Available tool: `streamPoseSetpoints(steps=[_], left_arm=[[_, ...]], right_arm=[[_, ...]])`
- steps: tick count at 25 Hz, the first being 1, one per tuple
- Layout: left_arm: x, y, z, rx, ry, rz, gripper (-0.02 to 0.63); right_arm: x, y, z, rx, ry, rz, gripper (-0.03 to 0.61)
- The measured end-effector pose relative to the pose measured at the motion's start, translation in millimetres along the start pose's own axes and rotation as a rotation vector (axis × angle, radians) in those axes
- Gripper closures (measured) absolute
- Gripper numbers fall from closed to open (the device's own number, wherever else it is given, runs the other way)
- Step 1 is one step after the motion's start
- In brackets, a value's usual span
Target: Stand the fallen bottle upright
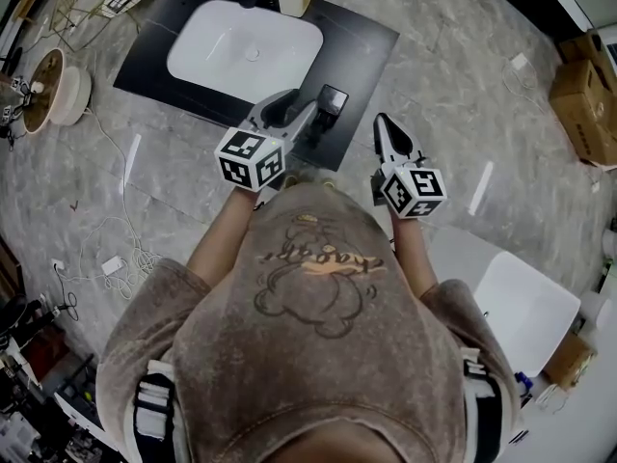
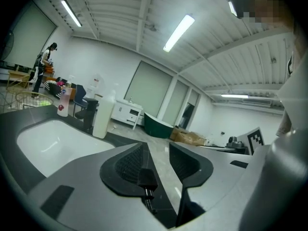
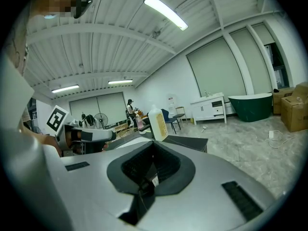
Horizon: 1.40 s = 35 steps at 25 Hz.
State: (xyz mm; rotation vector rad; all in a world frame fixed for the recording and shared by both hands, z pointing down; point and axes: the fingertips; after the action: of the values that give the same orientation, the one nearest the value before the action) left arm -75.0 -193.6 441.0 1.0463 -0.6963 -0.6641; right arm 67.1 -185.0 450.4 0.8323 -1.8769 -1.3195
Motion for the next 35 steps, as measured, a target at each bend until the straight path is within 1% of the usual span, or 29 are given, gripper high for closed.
streamPoseSetpoints(steps=[7, 10, 14, 19, 26, 35], left_arm=[[9, 28, 5, -0.023, -0.016, 0.068, 0.302], [13, 38, 6, -0.017, -0.026, 0.1, 0.267], [21, 53, 9, 0.001, -0.039, 0.144, 0.256], [33, 83, 11, 0.028, -0.051, 0.225, 0.256], [49, 118, 17, 0.038, -0.057, 0.301, 0.256], [63, 160, 24, 0.078, -0.095, 0.396, 0.258]], right_arm=[[-2, 4, -7, 0.0, 0.015, 0.012, 0.583], [-4, 7, -11, 0.004, 0.023, 0.016, 0.583], [-7, 11, -15, 0.012, 0.031, 0.02, 0.583], [-10, 12, -18, 0.017, 0.039, 0.023, 0.583], [-16, 14, -24, 0.021, 0.059, 0.026, 0.583], [-29, 17, -35, 0.025, 0.098, 0.03, 0.583]])
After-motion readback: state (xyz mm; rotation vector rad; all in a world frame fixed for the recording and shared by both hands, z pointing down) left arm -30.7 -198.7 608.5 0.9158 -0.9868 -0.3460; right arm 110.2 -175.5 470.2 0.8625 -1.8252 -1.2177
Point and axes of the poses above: the fingertips, and each gripper's own axes: x forward along the fingers, z to its left, y out of its underside, and after that the axes turned 3 degrees about -z, right-handed
